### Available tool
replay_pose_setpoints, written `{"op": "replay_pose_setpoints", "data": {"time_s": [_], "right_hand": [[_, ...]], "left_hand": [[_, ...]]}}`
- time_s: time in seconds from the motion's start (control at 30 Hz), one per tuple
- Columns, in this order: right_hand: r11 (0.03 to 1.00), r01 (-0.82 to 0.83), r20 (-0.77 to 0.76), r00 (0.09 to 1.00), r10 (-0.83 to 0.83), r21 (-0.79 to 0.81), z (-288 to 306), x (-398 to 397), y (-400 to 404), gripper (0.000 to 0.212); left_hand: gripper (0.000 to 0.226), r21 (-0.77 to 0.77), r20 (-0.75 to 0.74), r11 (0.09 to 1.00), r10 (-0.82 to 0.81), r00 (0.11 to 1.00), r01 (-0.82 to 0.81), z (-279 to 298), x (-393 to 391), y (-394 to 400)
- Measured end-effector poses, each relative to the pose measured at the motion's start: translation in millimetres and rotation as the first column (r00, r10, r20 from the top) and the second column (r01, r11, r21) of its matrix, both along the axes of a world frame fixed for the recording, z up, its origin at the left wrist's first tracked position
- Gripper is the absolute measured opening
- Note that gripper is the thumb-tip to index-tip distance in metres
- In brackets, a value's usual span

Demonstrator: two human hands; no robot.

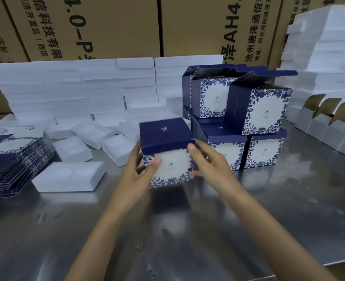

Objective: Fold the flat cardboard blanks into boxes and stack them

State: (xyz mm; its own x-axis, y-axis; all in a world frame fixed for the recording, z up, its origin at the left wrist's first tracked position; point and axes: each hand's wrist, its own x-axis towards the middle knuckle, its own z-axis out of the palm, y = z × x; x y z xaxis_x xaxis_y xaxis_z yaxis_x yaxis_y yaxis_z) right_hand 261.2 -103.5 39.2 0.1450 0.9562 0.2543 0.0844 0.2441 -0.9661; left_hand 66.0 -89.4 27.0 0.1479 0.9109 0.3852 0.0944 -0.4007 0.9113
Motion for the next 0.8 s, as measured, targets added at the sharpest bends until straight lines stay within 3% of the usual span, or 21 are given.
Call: {"op": "replay_pose_setpoints", "data": {"time_s": [0.1,0.2,0.27,0.33,0.47,0.53,0.63,0.8], "right_hand": [[0.991,0.074,0.054,0.995,-0.08,0.109,41.5,5.3,0.3,0.031],[0.956,0.162,0.089,0.978,-0.189,0.244,78.9,17.2,-3.2,0.003],[0.931,0.244,0.066,0.96,-0.271,0.27,92.7,30.6,-1.1,0.003],[0.912,0.31,0.053,0.941,-0.335,0.269,97.4,48.5,4.1,0.003],[0.922,0.366,0.193,0.903,-0.385,0.129,78.6,81.7,11.0,0.047],[0.928,0.366,0.264,0.89,-0.372,0.072,60.5,93.6,12.2,0.057],[0.921,0.382,0.319,0.866,-0.385,0.074,41.7,102.5,12.0,0.058],[0.919,0.383,0.288,0.873,-0.393,0.094,29.0,106.6,18.3,0.046]], "left_hand": [[0.068,0.092,-0.03,0.993,0.072,0.997,-0.069,32.9,11.6,1.9],[0.081,0.161,-0.081,0.982,0.115,0.99,-0.1,63.4,36.5,10.5],[0.089,0.193,-0.115,0.976,0.123,0.986,-0.099,76.4,58.5,19.6],[0.095,0.183,-0.134,0.98,0.101,0.986,-0.076,80.1,81.8,31.6],[0.101,0.081,-0.241,0.996,0.056,0.969,-0.037,67.5,119.3,47.8],[0.098,0.062,-0.269,0.997,0.05,0.962,-0.034,56.9,130.8,53.1],[0.092,0.049,-0.27,0.997,0.062,0.961,-0.051,44.4,139.8,62.2],[0.075,0.036,-0.24,0.999,0.047,0.97,-0.04,34.8,146.7,74.2]]}}
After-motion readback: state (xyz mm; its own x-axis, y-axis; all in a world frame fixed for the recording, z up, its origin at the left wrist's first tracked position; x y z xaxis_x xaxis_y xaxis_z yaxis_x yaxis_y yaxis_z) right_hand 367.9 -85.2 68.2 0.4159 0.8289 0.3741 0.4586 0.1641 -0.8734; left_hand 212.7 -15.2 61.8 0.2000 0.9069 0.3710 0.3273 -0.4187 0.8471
